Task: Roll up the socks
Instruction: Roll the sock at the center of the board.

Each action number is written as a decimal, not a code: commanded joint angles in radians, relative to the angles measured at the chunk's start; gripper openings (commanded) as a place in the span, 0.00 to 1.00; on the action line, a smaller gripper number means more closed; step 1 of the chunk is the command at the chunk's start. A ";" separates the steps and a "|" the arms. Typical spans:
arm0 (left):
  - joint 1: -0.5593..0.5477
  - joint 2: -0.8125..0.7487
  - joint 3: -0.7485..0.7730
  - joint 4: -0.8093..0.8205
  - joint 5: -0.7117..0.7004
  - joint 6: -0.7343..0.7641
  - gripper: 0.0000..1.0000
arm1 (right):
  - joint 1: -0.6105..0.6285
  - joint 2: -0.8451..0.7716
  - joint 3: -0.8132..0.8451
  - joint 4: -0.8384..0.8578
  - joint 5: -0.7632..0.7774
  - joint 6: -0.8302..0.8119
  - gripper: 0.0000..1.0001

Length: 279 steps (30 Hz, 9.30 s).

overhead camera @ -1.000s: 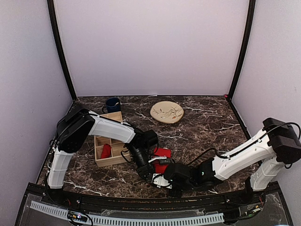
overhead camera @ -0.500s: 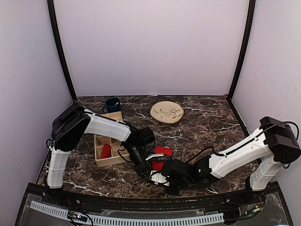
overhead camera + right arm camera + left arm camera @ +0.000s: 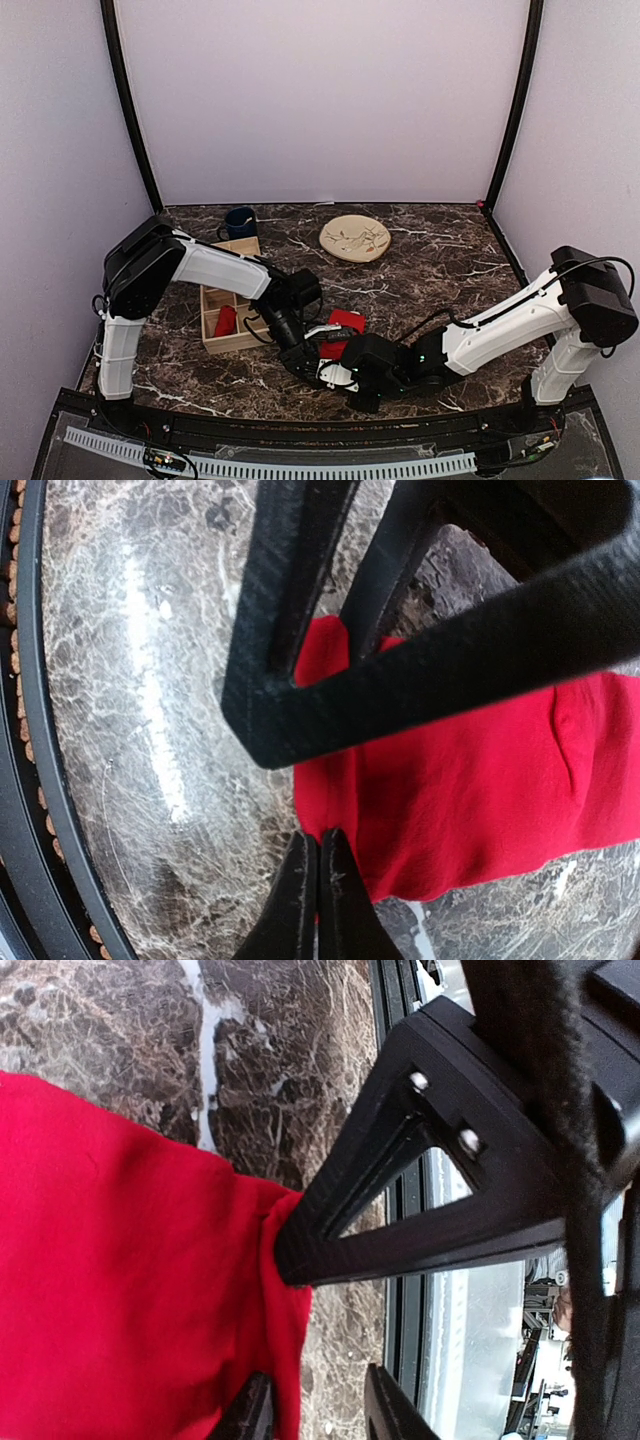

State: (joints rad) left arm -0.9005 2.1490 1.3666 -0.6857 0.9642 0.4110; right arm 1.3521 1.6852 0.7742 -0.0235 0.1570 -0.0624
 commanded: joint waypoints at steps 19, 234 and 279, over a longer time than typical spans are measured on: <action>0.087 -0.126 -0.079 0.030 -0.067 -0.010 0.37 | -0.016 0.059 0.001 -0.095 -0.036 0.050 0.00; -0.107 -0.270 -0.409 0.671 -0.316 -0.313 0.01 | -0.398 -0.436 -0.357 0.290 -0.316 0.313 0.36; -0.045 -0.168 -0.416 0.626 -0.082 -0.425 0.00 | 0.024 -0.152 -0.111 0.115 0.027 -0.044 0.34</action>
State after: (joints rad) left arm -0.9527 1.9564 0.9653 0.0051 0.8593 -0.0124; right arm 1.3590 1.5208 0.6323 0.0952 0.1589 -0.0715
